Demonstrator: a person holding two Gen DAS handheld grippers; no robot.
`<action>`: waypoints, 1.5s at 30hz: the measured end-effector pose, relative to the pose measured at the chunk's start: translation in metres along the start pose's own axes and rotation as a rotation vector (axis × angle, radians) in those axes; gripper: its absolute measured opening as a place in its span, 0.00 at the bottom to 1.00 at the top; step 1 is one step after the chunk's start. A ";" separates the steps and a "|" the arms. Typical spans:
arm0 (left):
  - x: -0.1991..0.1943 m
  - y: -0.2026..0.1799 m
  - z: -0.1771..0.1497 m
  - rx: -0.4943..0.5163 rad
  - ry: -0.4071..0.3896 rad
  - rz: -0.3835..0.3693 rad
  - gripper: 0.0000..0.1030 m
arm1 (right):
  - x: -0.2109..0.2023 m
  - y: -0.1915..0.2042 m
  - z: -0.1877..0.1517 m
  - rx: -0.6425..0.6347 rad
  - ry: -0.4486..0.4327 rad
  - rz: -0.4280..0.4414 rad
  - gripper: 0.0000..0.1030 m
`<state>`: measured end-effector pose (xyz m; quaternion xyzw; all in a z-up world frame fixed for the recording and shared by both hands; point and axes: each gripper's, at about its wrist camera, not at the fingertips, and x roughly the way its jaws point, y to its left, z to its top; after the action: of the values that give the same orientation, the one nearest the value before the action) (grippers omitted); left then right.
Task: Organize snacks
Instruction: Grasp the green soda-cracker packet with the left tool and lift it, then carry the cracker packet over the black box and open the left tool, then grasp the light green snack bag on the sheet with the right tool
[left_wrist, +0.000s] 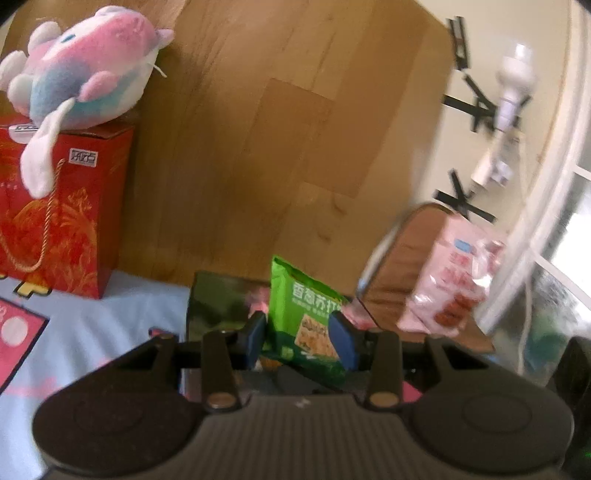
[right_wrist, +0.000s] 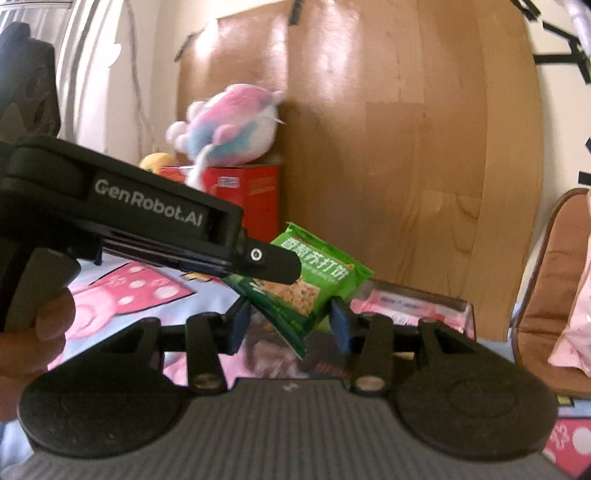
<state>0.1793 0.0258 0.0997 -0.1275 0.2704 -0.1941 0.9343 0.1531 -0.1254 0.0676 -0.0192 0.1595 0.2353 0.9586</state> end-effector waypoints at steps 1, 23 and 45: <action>0.010 0.004 0.002 -0.006 -0.011 0.021 0.43 | 0.008 -0.003 0.001 0.006 0.003 -0.004 0.51; -0.030 0.041 -0.108 -0.245 0.214 -0.027 0.46 | -0.062 -0.089 -0.078 0.557 0.176 -0.078 0.37; -0.028 0.049 -0.091 -0.269 0.212 -0.033 0.46 | -0.061 -0.057 -0.084 0.611 0.268 0.071 0.39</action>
<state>0.1213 0.0692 0.0216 -0.2348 0.3890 -0.1838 0.8716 0.1029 -0.2123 0.0053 0.2437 0.3480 0.2052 0.8817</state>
